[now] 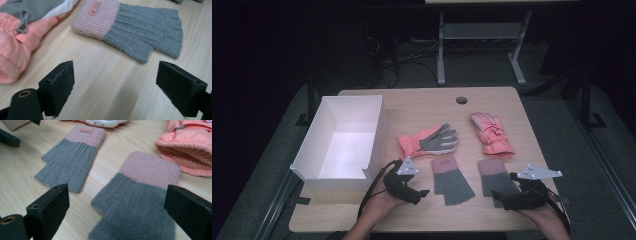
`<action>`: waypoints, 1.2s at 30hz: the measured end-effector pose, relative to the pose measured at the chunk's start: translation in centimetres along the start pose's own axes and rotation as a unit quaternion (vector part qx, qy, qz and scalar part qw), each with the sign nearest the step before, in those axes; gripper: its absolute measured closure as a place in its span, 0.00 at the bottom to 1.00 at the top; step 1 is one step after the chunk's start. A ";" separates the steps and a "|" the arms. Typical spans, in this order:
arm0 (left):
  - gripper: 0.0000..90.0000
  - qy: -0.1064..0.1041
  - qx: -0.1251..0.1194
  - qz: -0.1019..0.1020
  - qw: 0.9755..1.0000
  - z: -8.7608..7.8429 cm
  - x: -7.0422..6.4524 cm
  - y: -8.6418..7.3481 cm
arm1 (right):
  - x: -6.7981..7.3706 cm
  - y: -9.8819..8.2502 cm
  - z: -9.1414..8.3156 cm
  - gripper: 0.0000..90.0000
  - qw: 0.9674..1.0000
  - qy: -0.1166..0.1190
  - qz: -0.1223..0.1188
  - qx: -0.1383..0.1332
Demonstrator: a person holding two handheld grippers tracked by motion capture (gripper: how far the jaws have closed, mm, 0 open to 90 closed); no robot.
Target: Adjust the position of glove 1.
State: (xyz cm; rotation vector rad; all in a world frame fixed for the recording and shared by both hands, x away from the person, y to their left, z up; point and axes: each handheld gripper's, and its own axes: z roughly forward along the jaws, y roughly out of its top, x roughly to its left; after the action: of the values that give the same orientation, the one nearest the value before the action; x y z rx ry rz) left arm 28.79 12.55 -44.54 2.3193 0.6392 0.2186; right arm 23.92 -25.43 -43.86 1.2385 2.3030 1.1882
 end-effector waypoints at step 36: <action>1.00 -0.047 0.011 0.032 0.998 1.9 0.6 5.6 | 3.4 1.9 2.9 1.00 0.994 0.083 -0.064 0.018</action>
State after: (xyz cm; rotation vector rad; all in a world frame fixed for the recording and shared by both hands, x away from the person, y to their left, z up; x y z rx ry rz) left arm 32.09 8.24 -42.15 2.3580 0.5247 0.1321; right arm 24.58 -20.63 -43.71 1.0211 2.4920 1.2527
